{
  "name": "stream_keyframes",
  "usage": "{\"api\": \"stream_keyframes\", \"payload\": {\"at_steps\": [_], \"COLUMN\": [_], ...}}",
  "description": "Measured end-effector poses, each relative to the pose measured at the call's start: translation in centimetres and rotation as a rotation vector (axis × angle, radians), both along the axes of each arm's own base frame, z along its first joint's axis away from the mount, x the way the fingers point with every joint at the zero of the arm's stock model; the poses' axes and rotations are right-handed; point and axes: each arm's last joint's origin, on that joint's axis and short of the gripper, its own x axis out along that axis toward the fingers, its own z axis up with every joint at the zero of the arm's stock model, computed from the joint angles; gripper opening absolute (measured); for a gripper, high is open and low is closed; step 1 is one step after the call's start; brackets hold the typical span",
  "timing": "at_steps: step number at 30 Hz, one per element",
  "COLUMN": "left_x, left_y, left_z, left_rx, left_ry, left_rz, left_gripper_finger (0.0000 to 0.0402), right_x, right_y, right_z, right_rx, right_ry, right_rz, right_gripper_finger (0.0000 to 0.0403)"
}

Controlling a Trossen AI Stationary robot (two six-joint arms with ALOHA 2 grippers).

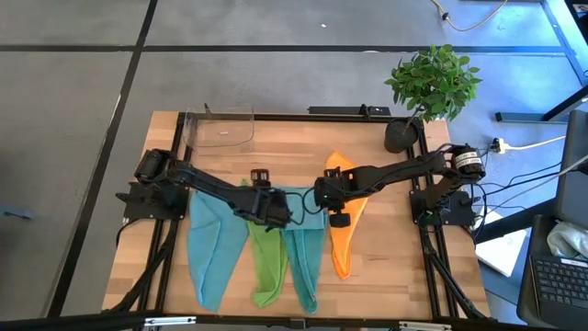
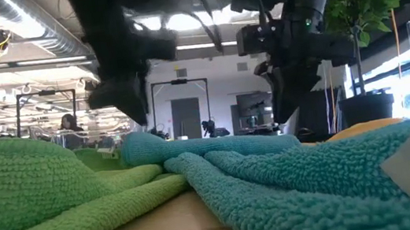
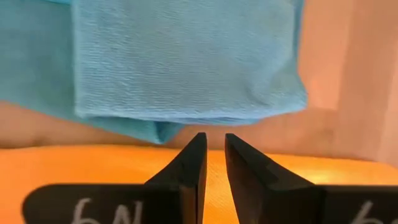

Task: Fold microfiber towels
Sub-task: Put the light blue microfiber cloth into the transparent bin

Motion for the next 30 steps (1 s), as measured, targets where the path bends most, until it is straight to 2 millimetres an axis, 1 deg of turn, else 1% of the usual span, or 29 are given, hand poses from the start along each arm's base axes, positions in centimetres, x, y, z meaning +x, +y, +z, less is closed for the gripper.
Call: {"api": "stream_keyframes", "payload": {"at_steps": [3, 7, 10, 12, 15, 18, 21, 26, 28, 30], "left_x": [-0.9, -1.6, -1.6, -1.2, -1.0, -0.7, -0.1, 0.8, 1.1, 1.3], "left_y": [-1.6, -4.7, -7.2, -8.6, -9.9, -10.1, -9.6, -8.5, -8.2, -7.8], "left_z": [1.1, 2.0, 2.0, 1.7, 0.8, -0.2, -1.4, -3.4, -3.9, -4.0], "left_rx": [-0.007, -0.063, -0.105, -0.128, -0.119, -0.104, -0.102, -0.1, -0.095, -0.089], "left_ry": [-0.072, -0.194, -0.259, -0.301, -0.287, -0.264, -0.23, -0.171, -0.166, -0.163], "left_rz": [0.011, -0.028, -0.11, -0.17, -0.238, -0.241, -0.225, -0.187, -0.173, -0.164], "left_gripper_finger": [0.0134, 0.0133, 0.0133, 0.0133, 0.0133, 0.0135, 0.0145, 0.0168, 0.0174, 0.0176], "right_x": [0.2, 0.8, 1.1, 1.3, 1.2, 1.3, 1.6, 2.6, 2.8, 2.9], "right_y": [1.0, 3.3, 4.8, 5.6, 6.1, 6.1, 6.2, 6.2, 6.0, 5.8], "right_z": [0.1, 0.5, 0.8, 0.7, 0.6, 0.5, 0.0, -2.2, -3.2, -3.8], "right_rx": [0.056, 0.155, 0.156, 0.115, 0.043, 0.031, 0.029, -0.032, -0.079, -0.119], "right_ry": [-0.029, -0.109, -0.172, -0.201, -0.207, -0.207, -0.21, -0.192, -0.17, -0.147], "right_rz": [0.058, 0.211, 0.292, 0.323, 0.356, 0.35, 0.349, 0.32, 0.297, 0.277], "right_gripper_finger": [0.0061, 0.0061, 0.0061, 0.0062, 0.0071, 0.0102, 0.0156, 0.0259, 0.0285, 0.0296]}}
